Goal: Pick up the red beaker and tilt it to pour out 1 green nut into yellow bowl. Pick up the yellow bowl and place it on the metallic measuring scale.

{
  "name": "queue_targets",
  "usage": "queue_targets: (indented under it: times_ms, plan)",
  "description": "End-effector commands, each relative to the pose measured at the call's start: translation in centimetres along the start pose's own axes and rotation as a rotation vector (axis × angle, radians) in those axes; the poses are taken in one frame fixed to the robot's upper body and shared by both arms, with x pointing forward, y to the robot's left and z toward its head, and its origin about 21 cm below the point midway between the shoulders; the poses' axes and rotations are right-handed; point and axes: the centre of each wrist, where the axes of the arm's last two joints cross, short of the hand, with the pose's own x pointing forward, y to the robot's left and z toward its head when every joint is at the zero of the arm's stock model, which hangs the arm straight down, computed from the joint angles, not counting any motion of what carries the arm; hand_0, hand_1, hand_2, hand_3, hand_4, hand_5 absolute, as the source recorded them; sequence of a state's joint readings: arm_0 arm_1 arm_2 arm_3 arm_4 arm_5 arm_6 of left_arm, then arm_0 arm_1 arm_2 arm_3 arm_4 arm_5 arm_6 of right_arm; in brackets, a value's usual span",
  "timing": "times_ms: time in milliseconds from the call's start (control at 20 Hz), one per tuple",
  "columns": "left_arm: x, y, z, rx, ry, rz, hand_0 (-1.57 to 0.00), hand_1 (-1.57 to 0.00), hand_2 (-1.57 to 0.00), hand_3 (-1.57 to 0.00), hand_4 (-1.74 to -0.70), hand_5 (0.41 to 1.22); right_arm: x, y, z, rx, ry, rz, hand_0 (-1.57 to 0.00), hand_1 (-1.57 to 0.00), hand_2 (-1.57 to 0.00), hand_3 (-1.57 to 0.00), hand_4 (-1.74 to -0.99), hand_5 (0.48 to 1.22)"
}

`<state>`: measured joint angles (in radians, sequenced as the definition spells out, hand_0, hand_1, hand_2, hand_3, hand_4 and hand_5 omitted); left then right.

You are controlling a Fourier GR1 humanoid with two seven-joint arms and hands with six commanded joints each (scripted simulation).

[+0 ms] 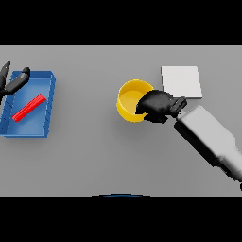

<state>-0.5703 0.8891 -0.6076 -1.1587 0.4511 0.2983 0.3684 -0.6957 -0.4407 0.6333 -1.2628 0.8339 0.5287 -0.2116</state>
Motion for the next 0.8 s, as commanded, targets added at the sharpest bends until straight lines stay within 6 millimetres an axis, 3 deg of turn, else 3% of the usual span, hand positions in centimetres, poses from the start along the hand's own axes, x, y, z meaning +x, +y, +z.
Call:
queue_targets:
  times_ms: [0,150,350,600,750]
  plan:
    - [-0.4,-0.1,0.2,-0.003,0.005,-0.01,0.0,0.0,0.0,0.0,-0.72,0.692,0.2,-0.5,0.4,-0.017,0.02,-0.001,-1.56,-1.56,-1.43,-1.23,-1.737,1.218]
    - [0.2,-0.4,0.0,-0.004,0.005,-0.025,0.0,0.0,0.0,0.0,-0.71,0.686,-0.5,-1.8,2.0,-0.073,0.074,0.008,-1.57,-1.57,-1.46,-1.18,-1.739,1.22]
    - [0.7,-0.2,0.2,0.002,-0.003,-0.012,0.0,0.0,0.0,0.0,-0.72,0.688,-0.8,-2.4,2.3,-0.092,0.115,0.008,-1.56,-1.57,-1.52,-1.16,-1.74,1.22]
    - [0.5,0.2,0.3,0.0,-0.012,-0.014,0.0,0.0,0.0,0.0,-0.73,0.715,-3.5,-2.9,4.0,-0.148,0.178,0.009,-1.57,-1.57,-1.54,-1.15,-1.741,1.221]
    - [0.5,0.2,0.5,0.009,0.018,-0.014,0.0,0.0,0.0,0.0,-0.73,0.72,-5.5,-2.7,4.0,-0.167,0.266,-0.021,-1.57,-1.57,-1.53,-1.15,-1.741,1.221]
